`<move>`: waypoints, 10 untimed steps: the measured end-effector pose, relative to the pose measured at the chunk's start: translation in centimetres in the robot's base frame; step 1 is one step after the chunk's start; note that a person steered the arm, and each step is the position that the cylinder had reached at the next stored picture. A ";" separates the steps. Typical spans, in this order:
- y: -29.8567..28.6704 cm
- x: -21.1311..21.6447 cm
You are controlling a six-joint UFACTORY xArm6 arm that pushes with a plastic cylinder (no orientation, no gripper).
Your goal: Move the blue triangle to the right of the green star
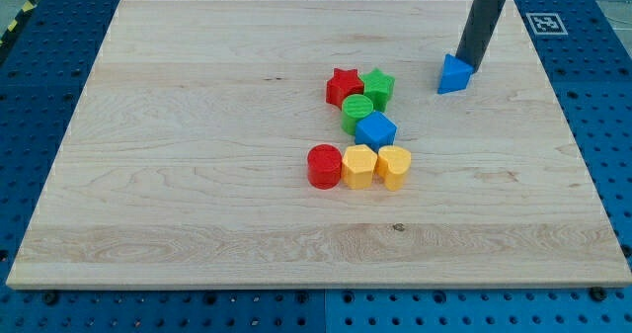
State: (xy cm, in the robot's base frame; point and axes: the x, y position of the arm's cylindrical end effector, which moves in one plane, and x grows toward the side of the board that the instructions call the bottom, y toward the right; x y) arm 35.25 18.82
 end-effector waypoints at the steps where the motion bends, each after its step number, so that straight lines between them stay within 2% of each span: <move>1: -0.5 1.4; 3: -2.2 3.2; 10: -5.2 3.8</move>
State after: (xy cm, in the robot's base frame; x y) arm 39.03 13.59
